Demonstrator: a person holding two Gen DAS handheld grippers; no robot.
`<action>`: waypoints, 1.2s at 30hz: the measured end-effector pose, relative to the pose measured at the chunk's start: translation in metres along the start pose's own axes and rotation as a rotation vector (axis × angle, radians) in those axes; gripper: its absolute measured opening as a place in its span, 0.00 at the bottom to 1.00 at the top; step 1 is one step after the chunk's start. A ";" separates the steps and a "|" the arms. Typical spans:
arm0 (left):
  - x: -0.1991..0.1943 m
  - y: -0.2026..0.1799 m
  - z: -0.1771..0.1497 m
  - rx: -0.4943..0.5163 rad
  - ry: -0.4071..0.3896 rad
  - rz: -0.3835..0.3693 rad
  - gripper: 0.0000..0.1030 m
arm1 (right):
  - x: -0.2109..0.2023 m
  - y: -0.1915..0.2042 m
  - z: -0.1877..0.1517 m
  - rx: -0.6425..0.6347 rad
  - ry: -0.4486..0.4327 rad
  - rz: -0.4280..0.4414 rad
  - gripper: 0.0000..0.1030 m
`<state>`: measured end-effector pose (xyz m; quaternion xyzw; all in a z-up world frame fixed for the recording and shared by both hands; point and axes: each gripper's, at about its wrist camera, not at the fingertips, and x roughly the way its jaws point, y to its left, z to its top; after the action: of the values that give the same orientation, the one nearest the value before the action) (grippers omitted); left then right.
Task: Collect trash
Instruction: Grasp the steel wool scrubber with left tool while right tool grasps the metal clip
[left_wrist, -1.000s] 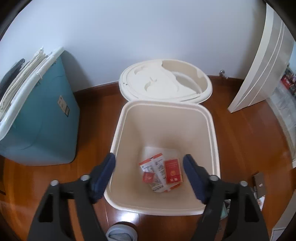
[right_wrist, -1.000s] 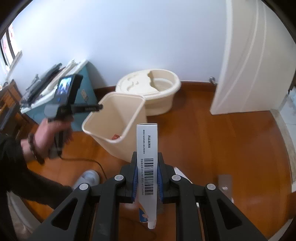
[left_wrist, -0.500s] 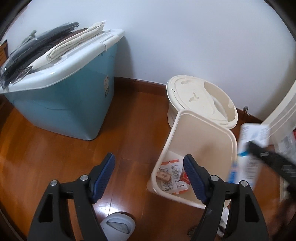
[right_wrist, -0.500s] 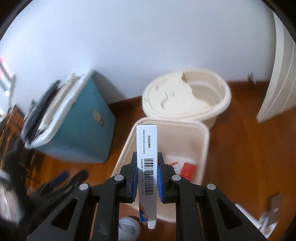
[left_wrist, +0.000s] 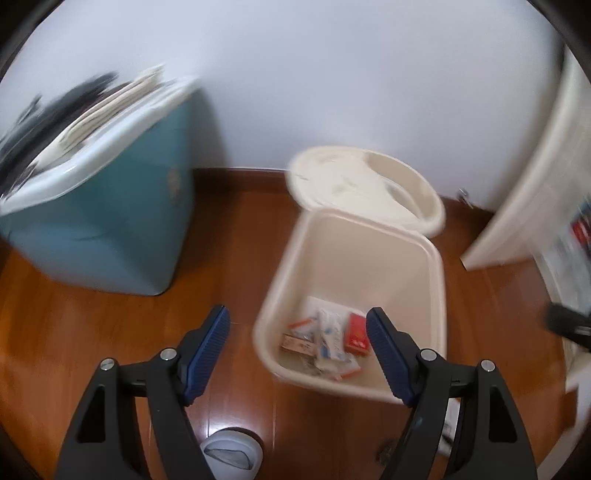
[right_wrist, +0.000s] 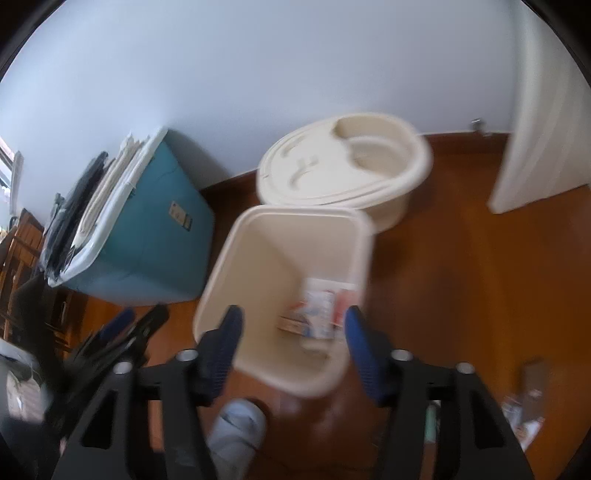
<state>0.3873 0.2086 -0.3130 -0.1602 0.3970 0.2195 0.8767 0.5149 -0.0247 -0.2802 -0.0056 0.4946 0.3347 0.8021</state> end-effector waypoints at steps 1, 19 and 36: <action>-0.002 -0.011 -0.007 0.031 0.002 -0.015 0.74 | -0.017 -0.015 -0.015 0.004 -0.006 -0.016 0.76; 0.143 -0.160 -0.262 -0.020 0.653 -0.059 0.78 | -0.035 -0.204 -0.259 0.092 0.171 -0.186 0.79; 0.213 -0.207 -0.313 -0.021 0.663 0.038 0.80 | 0.000 -0.265 -0.330 0.206 0.154 -0.208 0.79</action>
<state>0.4230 -0.0555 -0.6521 -0.2246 0.6612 0.1757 0.6939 0.3981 -0.3429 -0.5339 -0.0002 0.5830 0.1959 0.7885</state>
